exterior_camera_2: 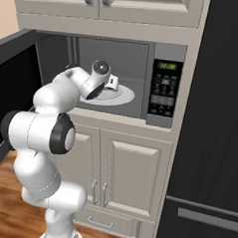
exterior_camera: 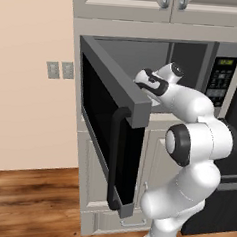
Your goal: Pick the hotdog bun from the counter and place it in the microwave. Then turn on the microwave.
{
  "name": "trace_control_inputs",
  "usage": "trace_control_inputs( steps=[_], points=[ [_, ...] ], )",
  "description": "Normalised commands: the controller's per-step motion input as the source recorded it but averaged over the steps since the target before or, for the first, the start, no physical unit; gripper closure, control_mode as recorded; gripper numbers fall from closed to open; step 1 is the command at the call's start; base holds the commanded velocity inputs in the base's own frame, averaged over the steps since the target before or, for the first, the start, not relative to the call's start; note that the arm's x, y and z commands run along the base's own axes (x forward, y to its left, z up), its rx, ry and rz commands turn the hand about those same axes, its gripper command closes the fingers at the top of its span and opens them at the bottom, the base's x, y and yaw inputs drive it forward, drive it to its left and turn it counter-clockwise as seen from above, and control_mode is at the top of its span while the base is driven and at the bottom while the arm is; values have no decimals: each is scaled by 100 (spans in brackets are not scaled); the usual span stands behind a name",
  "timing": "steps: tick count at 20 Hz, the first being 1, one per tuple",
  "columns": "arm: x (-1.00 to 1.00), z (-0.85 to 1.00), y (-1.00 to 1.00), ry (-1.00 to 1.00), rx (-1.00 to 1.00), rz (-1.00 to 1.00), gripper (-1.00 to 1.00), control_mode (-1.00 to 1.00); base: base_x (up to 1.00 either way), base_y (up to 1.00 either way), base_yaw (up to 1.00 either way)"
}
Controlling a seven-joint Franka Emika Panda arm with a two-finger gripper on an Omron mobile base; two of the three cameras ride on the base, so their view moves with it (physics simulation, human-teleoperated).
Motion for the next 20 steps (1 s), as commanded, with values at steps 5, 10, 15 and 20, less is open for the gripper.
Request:
trace_control_inputs(
  steps=[5, 10, 15, 20],
  points=[
    [10, -7, 0, 1, 0, 0, 100, -100, 0, 0, 0],
    [12, -4, 0, 1, 0, 0, 100, -100, 0, 0, 0],
    [14, -3, 0, 2, 0, 0, 100, -100, 0, 0, 0],
    [14, -4, 0, 3, 0, 0, 100, -100, 0, 0, 0]
  ],
)
